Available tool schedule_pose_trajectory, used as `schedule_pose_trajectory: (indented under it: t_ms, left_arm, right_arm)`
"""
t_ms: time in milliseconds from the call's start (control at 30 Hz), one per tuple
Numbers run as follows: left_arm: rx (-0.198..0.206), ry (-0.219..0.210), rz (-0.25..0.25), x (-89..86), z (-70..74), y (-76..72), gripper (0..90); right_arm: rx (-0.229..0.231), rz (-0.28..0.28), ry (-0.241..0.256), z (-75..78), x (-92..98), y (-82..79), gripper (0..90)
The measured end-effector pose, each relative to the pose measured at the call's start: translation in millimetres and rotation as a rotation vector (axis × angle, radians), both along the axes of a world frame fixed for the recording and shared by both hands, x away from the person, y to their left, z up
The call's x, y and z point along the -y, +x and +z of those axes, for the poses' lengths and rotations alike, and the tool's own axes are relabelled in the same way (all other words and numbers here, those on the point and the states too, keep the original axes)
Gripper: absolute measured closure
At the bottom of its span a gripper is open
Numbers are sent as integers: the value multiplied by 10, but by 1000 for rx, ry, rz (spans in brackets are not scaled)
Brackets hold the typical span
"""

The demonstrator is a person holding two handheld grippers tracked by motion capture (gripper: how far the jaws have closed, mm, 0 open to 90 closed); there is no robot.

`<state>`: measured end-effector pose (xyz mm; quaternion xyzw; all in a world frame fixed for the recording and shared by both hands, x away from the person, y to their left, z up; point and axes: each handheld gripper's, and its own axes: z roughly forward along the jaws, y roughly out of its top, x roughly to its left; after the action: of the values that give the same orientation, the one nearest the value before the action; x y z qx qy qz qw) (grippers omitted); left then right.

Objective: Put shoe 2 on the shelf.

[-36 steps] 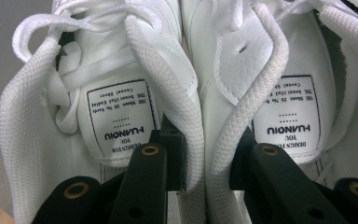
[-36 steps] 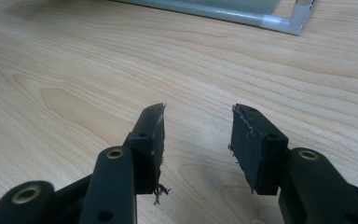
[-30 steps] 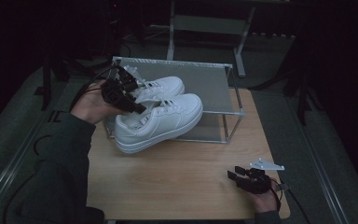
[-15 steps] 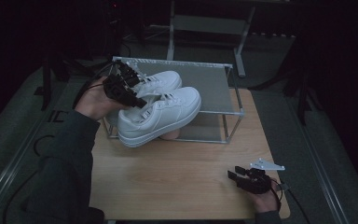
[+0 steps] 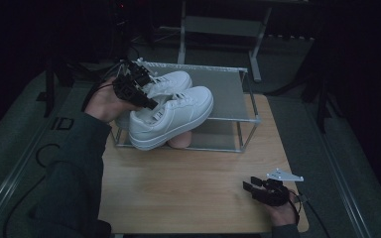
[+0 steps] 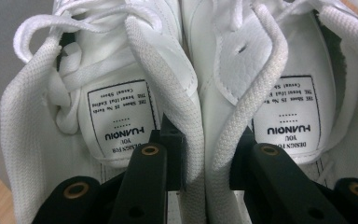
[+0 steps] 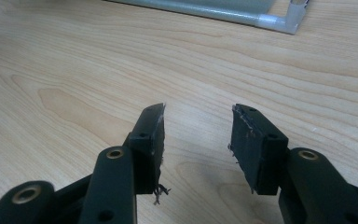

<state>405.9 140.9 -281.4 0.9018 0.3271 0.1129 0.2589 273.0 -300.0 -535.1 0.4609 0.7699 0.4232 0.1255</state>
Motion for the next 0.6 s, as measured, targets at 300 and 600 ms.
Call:
schedule_pose_trajectory:
  t_ms: [300, 600]
  left_arm:
    - [6, -8, 33, 5, 11, 59, 757]
    - [-3, -35, 107, -9, 14, 152, 758]
  right_arm:
    - [2, 5, -1, 6, -4, 9, 534]
    - [1, 4, 2, 10, -2, 9, 535]
